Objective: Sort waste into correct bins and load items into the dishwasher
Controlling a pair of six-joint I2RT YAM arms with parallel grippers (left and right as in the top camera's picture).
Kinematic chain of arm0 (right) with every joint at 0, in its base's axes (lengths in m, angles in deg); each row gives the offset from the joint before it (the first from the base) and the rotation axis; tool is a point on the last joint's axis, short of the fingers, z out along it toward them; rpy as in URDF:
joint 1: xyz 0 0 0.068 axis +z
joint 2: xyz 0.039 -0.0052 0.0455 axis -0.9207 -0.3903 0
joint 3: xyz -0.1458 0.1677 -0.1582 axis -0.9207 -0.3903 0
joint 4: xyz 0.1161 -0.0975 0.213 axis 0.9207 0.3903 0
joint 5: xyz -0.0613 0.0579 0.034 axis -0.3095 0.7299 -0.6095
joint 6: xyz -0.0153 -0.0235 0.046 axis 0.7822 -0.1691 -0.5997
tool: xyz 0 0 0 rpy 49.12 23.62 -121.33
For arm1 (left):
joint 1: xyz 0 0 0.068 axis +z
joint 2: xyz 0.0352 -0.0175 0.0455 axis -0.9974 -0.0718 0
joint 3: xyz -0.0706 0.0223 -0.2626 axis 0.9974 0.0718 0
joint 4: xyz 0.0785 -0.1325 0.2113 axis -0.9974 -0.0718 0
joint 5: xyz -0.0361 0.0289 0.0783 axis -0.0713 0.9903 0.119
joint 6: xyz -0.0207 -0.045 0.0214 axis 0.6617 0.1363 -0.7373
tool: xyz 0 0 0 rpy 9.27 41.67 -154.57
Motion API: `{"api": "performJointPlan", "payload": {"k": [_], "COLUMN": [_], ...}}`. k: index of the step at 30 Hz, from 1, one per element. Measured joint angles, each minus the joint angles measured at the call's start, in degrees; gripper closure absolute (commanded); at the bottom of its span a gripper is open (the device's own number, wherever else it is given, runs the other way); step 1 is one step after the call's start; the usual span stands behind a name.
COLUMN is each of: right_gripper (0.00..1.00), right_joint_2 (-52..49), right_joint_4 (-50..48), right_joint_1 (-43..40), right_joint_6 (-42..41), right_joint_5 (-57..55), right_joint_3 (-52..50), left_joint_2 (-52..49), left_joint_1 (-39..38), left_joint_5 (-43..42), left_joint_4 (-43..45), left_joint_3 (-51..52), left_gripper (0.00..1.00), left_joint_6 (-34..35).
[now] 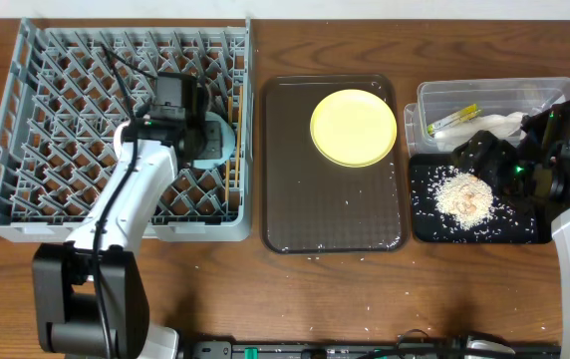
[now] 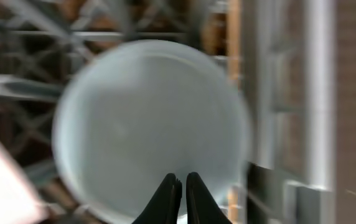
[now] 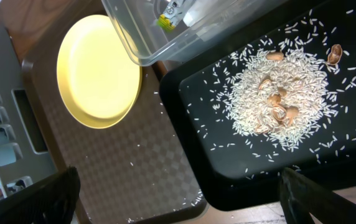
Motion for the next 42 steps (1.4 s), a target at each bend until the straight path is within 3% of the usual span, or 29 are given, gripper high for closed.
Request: {"api": "performJointPlan", "payload": {"k": [8,15,24,42], "right_gripper": [0.01,0.01,0.01,0.01], "right_joint_2": [0.0,0.0,0.0,0.0], "right_joint_4": [0.0,0.0,0.0,0.0], "right_joint_1": [0.0,0.0,0.0,0.0], "right_joint_6": [0.0,0.0,0.0,0.0], "right_joint_5": [0.0,0.0,0.0,0.0], "right_joint_3": [0.0,0.0,0.0,0.0], "left_joint_2": [5.5,12.9,3.1,2.1], "left_joint_1": [0.2,5.8,15.3,15.3], "left_joint_5": [0.2,6.9,10.5,0.9], "left_joint_4": [-1.2,-4.7,-5.3,5.2], "left_joint_3": [0.0,0.0,0.0,0.0], "left_gripper": [0.85,0.92,0.92,0.91], "left_joint_6": [1.2,3.0,6.0,3.3]}}
